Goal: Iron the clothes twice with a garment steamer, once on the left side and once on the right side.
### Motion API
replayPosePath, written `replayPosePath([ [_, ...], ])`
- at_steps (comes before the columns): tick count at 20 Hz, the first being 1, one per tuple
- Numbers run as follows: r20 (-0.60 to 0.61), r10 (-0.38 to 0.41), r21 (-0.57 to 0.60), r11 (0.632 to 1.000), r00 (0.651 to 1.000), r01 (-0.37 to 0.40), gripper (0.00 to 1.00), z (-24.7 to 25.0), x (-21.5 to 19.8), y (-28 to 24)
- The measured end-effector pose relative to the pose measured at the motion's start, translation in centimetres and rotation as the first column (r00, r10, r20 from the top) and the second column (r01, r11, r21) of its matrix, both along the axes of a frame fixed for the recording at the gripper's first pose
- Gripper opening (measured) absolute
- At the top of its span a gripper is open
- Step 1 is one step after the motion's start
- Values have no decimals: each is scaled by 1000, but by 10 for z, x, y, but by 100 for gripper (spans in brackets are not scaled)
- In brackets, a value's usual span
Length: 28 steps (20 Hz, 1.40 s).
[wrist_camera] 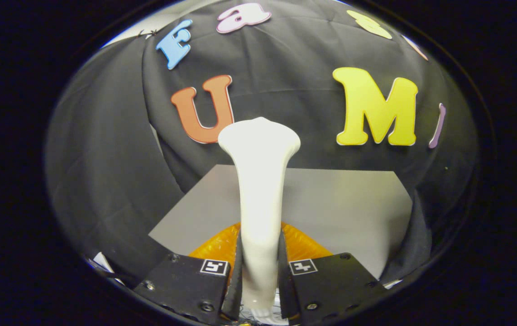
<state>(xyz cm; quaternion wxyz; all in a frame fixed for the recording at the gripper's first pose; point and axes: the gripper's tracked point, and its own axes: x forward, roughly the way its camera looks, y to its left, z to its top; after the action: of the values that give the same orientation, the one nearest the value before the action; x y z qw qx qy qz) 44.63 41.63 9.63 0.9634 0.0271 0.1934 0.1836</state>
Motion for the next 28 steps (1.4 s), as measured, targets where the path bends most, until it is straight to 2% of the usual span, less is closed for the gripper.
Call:
replayPosePath([
  [9,237,27,77,996,971,-46,36,81,-120,-71],
  [15,281,-11,124,992,960,-24,36,89,-200,-140],
  [21,291,-141,196,977,946,85,36,95,-267,-240],
  [28,313,-339,242,932,887,271,36,112,-295,-368],
])
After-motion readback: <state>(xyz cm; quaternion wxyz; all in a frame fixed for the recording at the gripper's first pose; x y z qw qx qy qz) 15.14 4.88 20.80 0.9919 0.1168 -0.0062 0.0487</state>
